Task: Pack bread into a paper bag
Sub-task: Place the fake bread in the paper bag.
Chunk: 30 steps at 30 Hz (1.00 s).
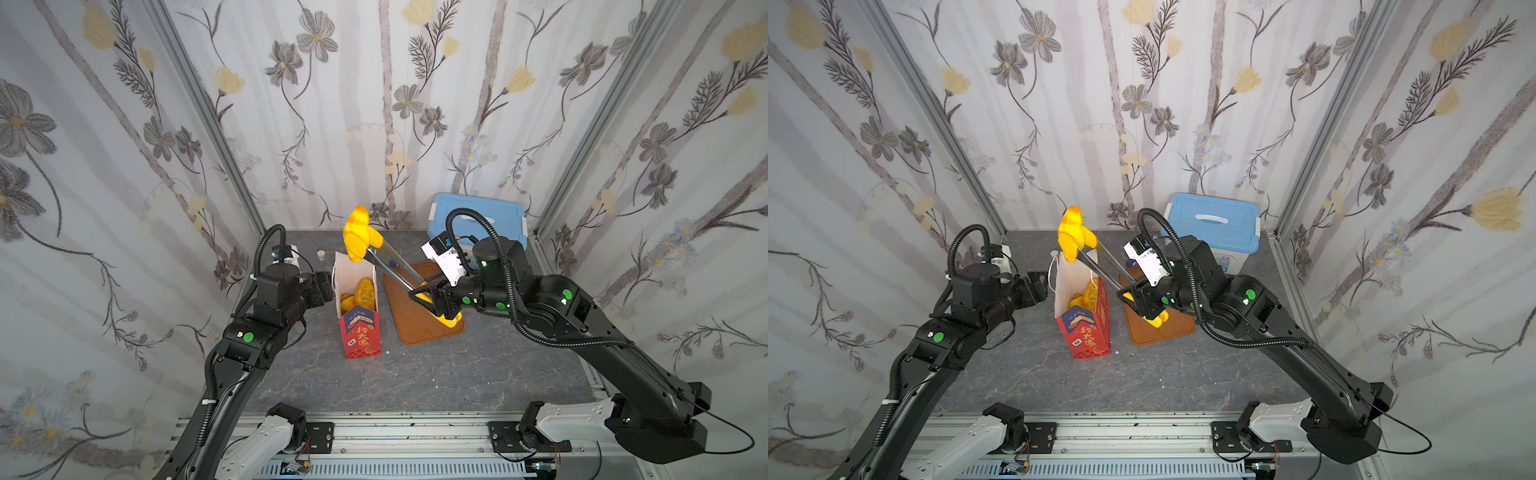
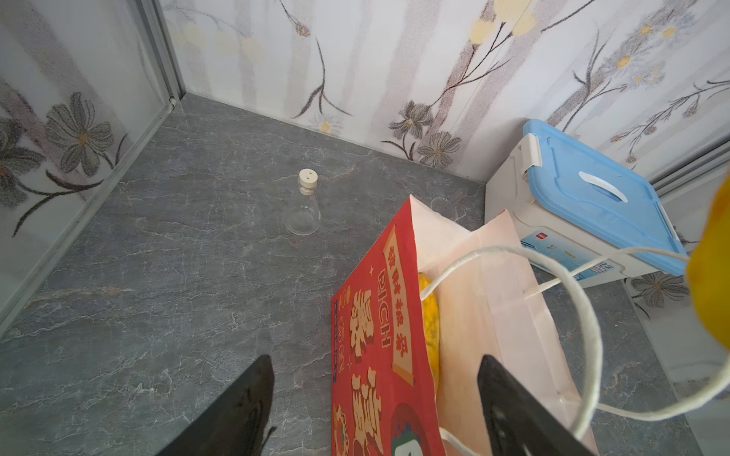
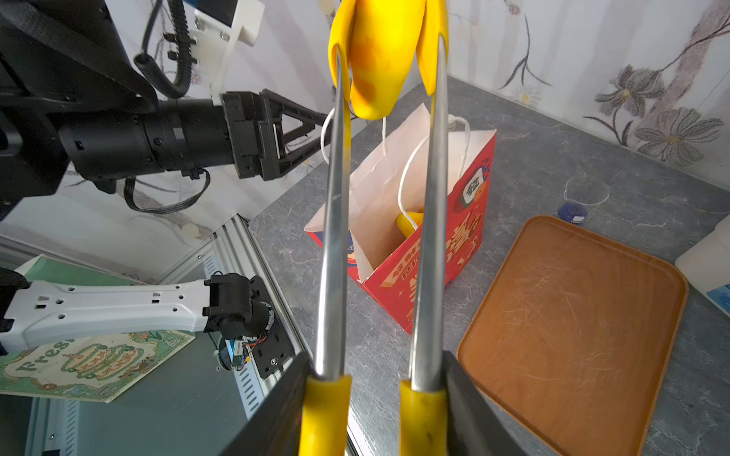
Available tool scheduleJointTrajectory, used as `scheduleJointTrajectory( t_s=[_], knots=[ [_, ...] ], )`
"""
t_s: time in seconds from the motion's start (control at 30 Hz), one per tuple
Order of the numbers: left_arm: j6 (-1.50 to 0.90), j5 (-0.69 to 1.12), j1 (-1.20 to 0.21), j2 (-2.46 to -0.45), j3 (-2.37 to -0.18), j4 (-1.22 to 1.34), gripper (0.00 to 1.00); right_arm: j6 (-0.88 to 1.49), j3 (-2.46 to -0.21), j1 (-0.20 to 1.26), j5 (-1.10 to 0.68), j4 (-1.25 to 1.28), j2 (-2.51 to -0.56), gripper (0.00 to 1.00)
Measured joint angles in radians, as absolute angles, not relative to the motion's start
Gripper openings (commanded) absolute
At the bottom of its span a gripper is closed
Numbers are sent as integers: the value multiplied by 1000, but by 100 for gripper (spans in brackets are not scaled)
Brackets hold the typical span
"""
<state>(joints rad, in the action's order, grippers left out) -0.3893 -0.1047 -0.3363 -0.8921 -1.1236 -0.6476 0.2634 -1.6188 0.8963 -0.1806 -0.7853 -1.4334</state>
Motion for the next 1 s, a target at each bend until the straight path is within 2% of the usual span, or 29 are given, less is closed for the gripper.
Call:
scheduleJointTrajectory(
  t_s=[0.23, 0.43, 0.8, 1.0],
  knots=[
    [-392, -112, -336, -900, -1142, -660, 82, 263, -1560, 904, -200, -762, -1415, 51],
    [-392, -112, -336, -907, -1147, -661, 82, 263, -1552, 910, -213, -752, -1410, 56],
    [-392, -112, -336, -910, -1156, -662, 82, 263, -1569, 910, -212, -729, -1398, 56],
    [-392, -112, -336, -918, -1164, -661, 82, 259, -1598, 890, -152, -721, -1367, 56]
  ],
)
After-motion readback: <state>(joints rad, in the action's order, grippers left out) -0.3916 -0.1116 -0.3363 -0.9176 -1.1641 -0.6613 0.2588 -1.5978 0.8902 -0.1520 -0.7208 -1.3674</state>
